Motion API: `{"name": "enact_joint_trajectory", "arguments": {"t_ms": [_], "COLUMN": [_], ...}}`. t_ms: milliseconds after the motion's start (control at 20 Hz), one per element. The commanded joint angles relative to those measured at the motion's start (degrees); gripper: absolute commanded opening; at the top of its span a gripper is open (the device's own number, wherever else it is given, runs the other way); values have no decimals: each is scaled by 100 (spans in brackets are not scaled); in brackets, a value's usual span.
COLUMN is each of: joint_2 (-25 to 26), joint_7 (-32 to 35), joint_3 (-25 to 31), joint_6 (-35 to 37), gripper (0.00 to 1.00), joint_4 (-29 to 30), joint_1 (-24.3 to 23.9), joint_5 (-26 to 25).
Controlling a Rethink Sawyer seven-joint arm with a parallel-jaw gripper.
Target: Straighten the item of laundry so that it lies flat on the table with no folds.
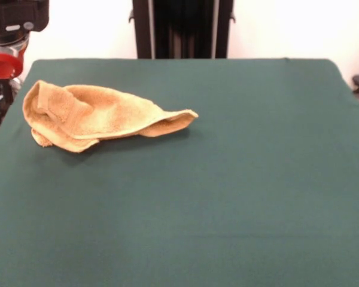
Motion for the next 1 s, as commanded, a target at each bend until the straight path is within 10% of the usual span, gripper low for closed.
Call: {"name": "enact_joint_trajectory", "arguments": {"t_ms": [50, 1000], "joint_2": [301, 404], "joint_7": [917, 1753], "joint_3": [964, 517], "joint_6": [-352, 1928], "gripper": [100, 100], "joint_4": [519, 562], "joint_1": [247, 550], "joint_5": [562, 1869]}}
